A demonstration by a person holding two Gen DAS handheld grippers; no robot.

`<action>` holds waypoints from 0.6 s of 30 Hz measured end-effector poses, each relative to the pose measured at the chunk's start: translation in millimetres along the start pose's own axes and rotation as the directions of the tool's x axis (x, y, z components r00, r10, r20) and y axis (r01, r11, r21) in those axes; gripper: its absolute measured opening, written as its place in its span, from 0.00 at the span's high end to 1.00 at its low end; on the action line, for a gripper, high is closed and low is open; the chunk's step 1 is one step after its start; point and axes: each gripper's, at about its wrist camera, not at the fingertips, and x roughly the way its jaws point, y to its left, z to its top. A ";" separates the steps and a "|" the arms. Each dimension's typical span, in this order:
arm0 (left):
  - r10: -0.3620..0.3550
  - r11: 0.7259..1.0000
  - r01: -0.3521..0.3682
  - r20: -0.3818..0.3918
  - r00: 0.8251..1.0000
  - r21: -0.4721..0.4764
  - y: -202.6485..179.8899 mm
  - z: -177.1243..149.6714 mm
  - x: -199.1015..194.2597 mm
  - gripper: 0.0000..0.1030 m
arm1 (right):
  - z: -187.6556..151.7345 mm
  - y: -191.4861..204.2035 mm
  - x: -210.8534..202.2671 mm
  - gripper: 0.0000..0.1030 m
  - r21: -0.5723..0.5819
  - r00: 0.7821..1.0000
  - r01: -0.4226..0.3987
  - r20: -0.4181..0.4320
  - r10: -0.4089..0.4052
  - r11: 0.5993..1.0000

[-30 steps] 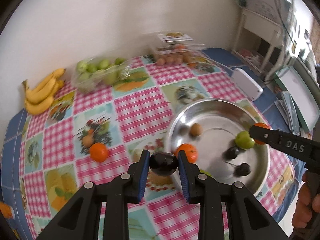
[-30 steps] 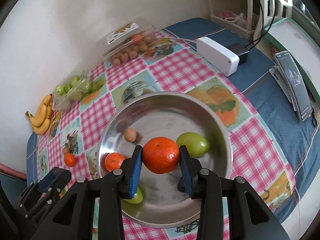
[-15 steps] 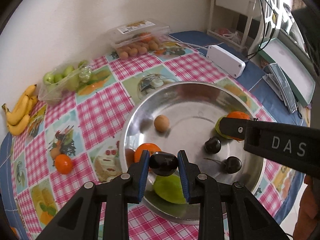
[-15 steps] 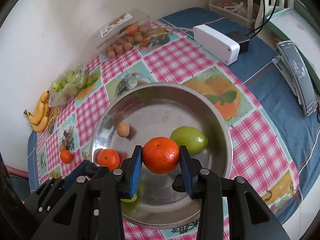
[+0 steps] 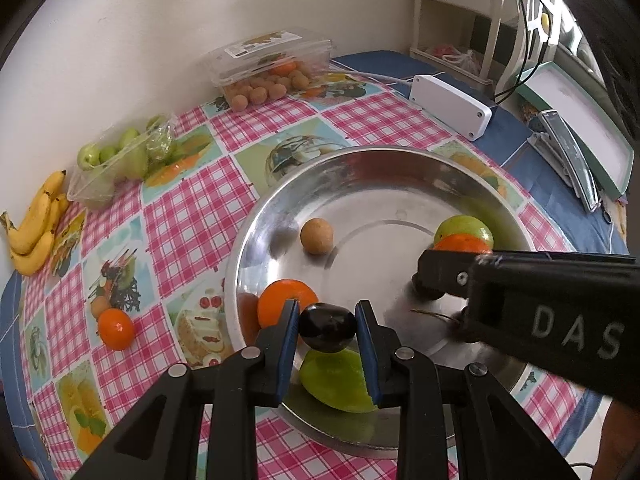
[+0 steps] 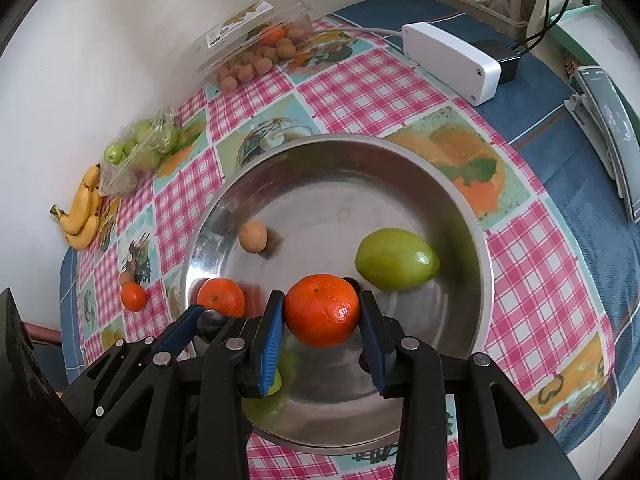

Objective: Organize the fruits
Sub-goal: 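Carry the dark cherry with the left gripper while the right carries the tangerine over the plate, then open the left gripper releasing the cherry into the plate while the right releases the tangerine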

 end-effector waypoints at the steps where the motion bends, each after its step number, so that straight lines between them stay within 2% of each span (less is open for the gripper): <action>1: 0.000 1.000 0.000 -0.001 1.000 0.000 -0.1 -0.1 0.4 0.70 | -0.5 1.2 1.2 0.62 -0.003 1.000 -0.001 -0.005 0.001 1.000; 18: -0.004 1.000 0.004 -0.015 1.000 -0.021 2.9 -0.6 3.8 0.70 | -2.7 6.1 11.7 0.62 -0.015 0.999 0.000 -0.048 0.000 1.000</action>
